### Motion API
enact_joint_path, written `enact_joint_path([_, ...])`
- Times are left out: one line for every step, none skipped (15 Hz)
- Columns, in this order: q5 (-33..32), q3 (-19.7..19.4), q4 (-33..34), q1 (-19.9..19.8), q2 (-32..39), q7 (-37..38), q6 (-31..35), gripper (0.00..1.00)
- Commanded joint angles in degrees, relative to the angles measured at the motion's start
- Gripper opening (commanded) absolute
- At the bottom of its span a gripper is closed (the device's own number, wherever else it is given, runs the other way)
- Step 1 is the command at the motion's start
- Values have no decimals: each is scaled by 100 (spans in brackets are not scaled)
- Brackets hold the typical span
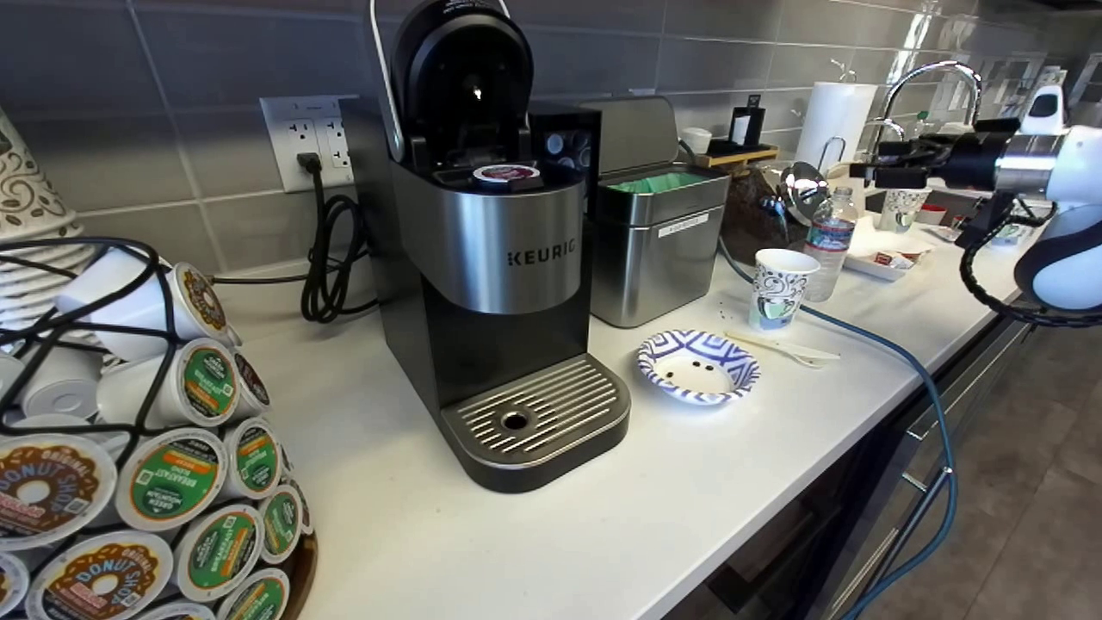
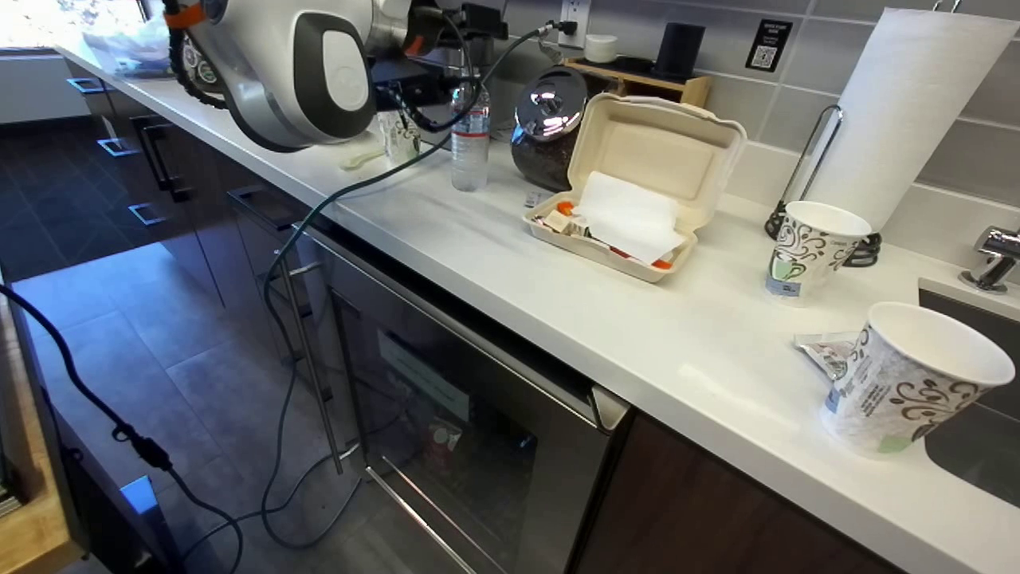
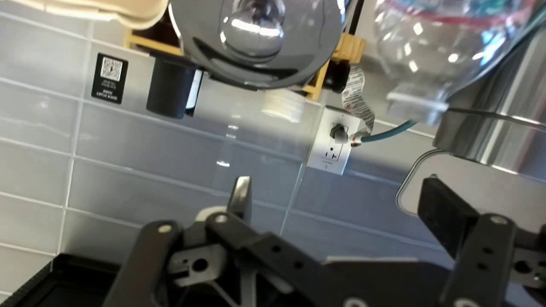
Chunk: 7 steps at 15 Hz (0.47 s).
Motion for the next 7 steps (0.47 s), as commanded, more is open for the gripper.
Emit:
enact_joint_path([-1149, 597, 197, -1043, -692, 576, 98, 100])
enact_joint_path([-523, -48, 70, -217, -280, 254, 133, 100])
enact_joint_path([-778, 260, 149, -614, -454, 346, 107, 100])
enact_joint_path([-926, 403, 205, -834, -604, 435, 63, 100])
enact_joint_path([-1000, 473, 223, -947, -706, 484, 46, 100])
enact_joint_path([-1024, 504, 222, -982, -743, 495, 46, 100])
enact_joint_path([-1025, 522, 220, -983, -741, 495, 46, 100])
